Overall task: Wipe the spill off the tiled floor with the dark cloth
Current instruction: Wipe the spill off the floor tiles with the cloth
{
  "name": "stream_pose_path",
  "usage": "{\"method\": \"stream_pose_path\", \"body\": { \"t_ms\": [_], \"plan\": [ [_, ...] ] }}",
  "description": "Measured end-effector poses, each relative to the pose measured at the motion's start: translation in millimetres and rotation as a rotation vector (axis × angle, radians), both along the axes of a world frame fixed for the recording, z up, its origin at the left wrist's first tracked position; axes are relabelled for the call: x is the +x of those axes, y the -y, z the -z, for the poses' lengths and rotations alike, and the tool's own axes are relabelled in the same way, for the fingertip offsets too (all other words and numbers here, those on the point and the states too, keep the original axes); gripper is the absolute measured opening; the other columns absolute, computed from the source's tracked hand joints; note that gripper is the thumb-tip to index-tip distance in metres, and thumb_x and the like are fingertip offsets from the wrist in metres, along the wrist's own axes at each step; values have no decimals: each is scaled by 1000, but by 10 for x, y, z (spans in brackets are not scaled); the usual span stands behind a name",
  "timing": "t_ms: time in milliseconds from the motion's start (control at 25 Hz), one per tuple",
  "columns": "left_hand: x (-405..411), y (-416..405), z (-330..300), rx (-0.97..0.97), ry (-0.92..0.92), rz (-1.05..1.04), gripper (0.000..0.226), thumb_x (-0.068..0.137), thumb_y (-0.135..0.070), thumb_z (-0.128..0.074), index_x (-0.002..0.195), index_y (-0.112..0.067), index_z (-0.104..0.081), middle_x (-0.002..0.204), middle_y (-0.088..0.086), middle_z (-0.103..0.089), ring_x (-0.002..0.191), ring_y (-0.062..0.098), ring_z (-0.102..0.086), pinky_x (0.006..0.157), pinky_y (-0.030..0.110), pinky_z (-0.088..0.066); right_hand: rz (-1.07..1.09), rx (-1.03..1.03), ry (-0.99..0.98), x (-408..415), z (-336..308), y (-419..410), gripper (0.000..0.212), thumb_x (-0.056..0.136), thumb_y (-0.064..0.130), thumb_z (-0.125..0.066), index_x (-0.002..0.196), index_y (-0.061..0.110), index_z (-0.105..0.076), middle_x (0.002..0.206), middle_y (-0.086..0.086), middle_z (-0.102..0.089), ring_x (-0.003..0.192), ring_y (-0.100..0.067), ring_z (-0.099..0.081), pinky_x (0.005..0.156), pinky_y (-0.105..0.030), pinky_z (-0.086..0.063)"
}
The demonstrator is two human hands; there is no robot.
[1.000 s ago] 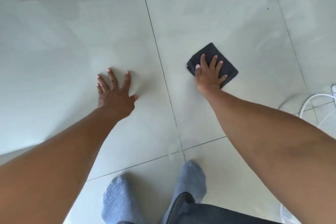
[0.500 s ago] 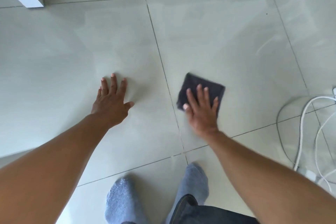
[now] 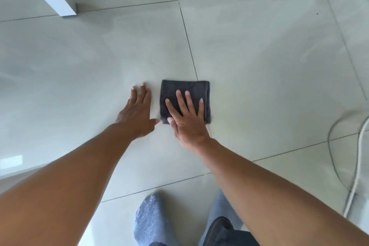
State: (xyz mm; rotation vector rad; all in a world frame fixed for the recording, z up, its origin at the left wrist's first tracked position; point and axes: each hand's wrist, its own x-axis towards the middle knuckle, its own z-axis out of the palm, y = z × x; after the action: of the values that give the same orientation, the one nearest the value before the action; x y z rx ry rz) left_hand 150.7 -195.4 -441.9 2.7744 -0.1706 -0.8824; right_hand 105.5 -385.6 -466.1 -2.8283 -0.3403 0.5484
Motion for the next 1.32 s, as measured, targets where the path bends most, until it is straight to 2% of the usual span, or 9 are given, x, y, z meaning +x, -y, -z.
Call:
{"method": "stream_pose_path", "body": {
  "t_ms": [160,280,400,560,720,880,1000,1120,1320],
  "plan": [
    [-3,-7,-1,-4,-4,3,103,92,-46,-60,159,-17,12,167,-4,26,154,24,20,121,46,-24,39,-107,-21,-410,-99,1185,59,104,50,-26,160,34,-20,172,-3,-5,159,-27,-1,121,-68,-8],
    [-4,43,7,-1,-6,-7,103,93,-43,-60,159,-16,13,166,-3,27,154,26,22,122,46,-22,419,-159,-93,412,-113,1584,61,105,51,-24,161,36,-8,172,-4,8,158,-28,10,120,-71,-2],
    [-2,86,-5,12,-25,-17,105,92,-42,-62,159,-15,14,166,-2,29,153,28,22,122,44,-20,680,-115,-165,1399,-111,1156,60,106,47,-24,160,36,-2,170,-9,18,155,-37,19,115,-77,1],
    [31,-8,-54,12,-33,23,109,89,-39,-67,160,-15,12,167,0,26,154,27,20,122,44,-21,187,-25,-114,1448,-19,-141,57,105,42,-28,159,39,-9,171,-5,17,155,-34,20,116,-74,8],
    [13,-31,-83,17,-56,21,110,88,-36,-69,160,-15,12,167,0,26,154,25,20,121,45,-24,-28,1,-22,62,-40,-69,57,104,40,-34,160,36,-19,173,-4,2,158,-29,9,120,-70,2],
    [31,-8,-36,30,-60,36,108,90,-38,-65,159,-15,14,166,-2,29,154,27,21,121,47,-24,3,-80,-82,-537,-158,1177,58,103,51,-23,159,38,-21,172,1,-1,159,-23,4,121,-67,-6],
    [23,28,8,35,-52,25,107,90,-36,-65,159,-14,14,166,0,29,153,29,22,123,45,-17,266,-123,-133,170,-145,1525,54,106,47,-20,160,40,-12,173,0,8,158,-24,11,120,-71,-2],
    [14,57,39,36,-59,25,107,91,-35,-64,158,-12,15,165,2,30,153,32,23,125,43,-8,503,-133,-178,896,-117,1187,56,107,43,-22,160,37,-6,171,-6,15,156,-33,17,117,-76,0],
    [36,61,43,50,-63,29,109,89,-35,-65,158,-11,16,165,6,31,152,34,24,127,44,-6,159,-80,-50,740,-3,234,56,106,42,-32,159,39,-15,172,-5,9,157,-33,14,117,-74,7]
  ]
}}
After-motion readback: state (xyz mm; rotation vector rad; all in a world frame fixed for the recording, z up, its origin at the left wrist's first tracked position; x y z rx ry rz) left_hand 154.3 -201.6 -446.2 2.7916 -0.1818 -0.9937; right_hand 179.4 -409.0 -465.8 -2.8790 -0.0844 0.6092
